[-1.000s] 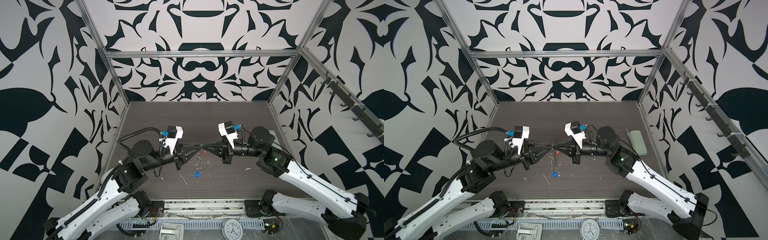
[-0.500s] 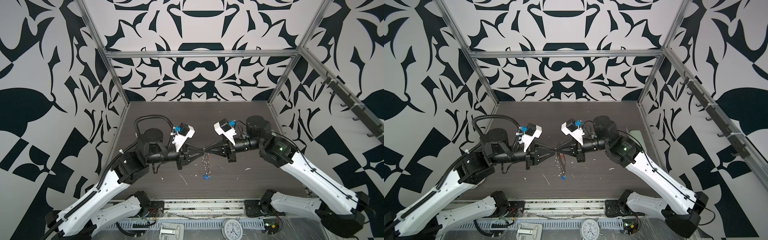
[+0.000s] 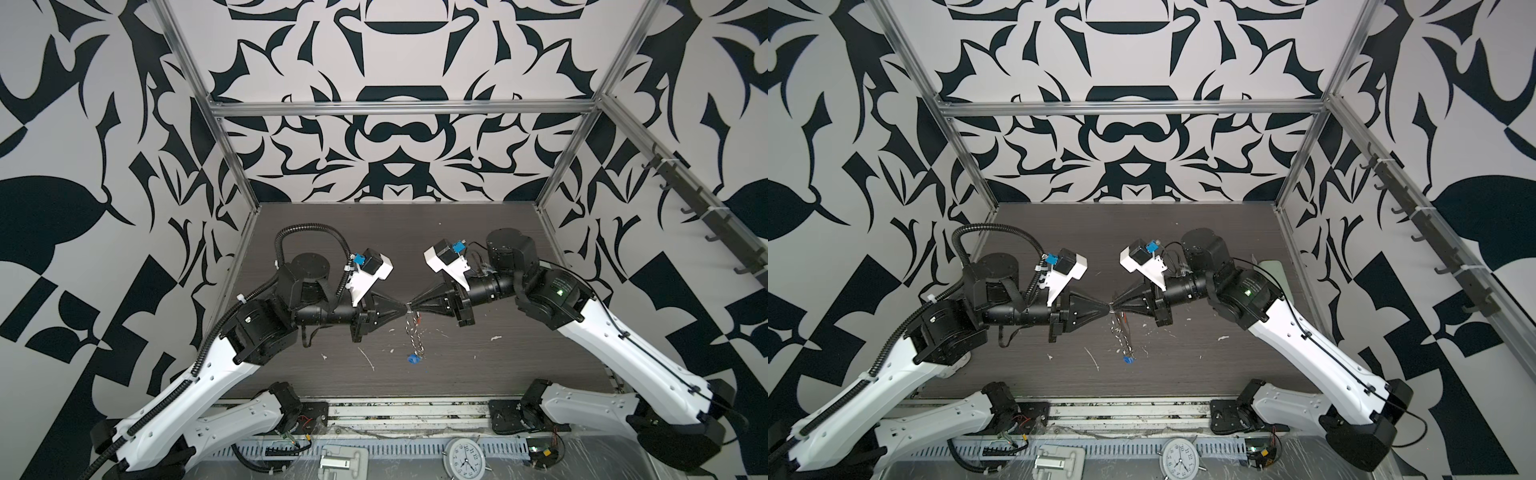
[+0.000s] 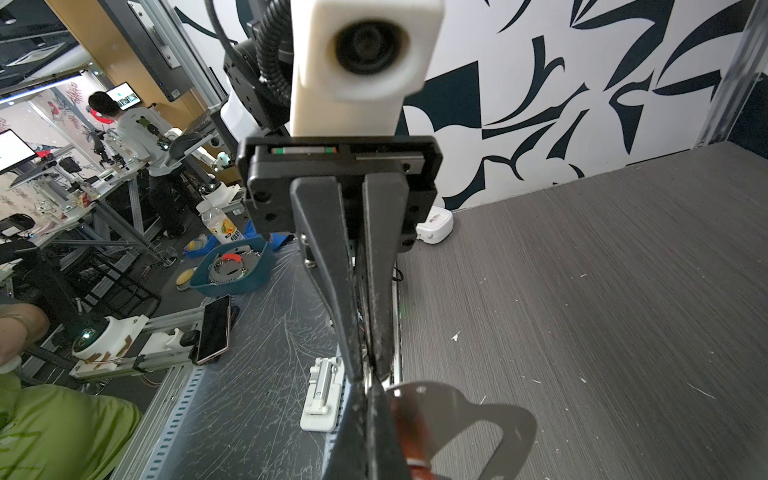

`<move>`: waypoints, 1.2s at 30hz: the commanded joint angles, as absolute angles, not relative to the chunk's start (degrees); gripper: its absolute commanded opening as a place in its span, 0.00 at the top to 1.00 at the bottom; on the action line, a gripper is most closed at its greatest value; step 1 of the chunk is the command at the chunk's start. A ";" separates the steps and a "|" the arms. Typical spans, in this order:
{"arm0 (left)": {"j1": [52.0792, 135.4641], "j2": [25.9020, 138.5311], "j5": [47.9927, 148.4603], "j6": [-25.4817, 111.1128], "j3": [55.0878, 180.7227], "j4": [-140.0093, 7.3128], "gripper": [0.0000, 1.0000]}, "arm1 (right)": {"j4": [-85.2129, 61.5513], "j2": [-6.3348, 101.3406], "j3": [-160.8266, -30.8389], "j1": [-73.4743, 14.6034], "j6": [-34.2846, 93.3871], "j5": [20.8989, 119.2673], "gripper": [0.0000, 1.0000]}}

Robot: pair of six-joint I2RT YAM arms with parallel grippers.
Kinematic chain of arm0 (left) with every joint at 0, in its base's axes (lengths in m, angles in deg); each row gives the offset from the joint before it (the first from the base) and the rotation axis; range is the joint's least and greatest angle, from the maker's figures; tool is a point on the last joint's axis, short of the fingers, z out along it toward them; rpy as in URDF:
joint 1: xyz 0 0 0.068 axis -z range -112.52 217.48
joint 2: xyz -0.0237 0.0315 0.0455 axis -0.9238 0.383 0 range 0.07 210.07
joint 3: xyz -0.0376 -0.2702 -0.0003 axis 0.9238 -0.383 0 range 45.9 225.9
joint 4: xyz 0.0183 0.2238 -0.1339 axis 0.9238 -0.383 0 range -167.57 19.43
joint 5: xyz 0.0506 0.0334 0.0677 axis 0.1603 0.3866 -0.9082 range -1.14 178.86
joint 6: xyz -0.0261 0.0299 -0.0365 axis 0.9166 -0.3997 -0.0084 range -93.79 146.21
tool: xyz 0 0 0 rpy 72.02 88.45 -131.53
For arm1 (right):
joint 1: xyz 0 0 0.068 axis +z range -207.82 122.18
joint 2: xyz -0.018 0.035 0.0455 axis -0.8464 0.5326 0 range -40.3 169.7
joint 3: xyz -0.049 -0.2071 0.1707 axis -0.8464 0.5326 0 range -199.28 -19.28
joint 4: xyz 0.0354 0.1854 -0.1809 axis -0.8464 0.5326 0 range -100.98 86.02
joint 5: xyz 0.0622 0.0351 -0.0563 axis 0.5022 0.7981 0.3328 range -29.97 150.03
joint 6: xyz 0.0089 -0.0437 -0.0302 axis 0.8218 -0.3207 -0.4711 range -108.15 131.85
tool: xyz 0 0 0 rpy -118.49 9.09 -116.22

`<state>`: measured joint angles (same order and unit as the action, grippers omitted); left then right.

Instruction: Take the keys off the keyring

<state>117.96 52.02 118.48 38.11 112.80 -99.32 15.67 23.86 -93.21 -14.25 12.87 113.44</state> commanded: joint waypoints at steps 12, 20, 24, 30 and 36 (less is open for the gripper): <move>117.93 54.08 119.74 36.71 116.08 -100.77 1.00 | 14.97 25.41 -96.18 -14.40 14.00 114.17 1.00; 117.91 47.38 111.26 41.72 106.32 -84.50 1.00 | -1.40 18.97 -87.10 -14.03 21.03 103.24 0.59; 117.93 45.05 110.14 42.73 102.46 -77.55 1.00 | -15.67 13.37 -77.57 -13.65 25.13 95.32 0.52; 117.92 43.32 109.35 43.70 99.28 -71.46 1.00 | -25.71 12.62 -71.32 -13.22 28.41 95.53 0.51; 117.93 42.99 107.83 44.48 98.48 -70.41 1.00 | -28.10 13.17 -70.21 -11.63 28.11 96.92 0.47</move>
<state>117.85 44.00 108.91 43.47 99.44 -75.04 -21.70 13.42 -69.71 -12.48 27.38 96.80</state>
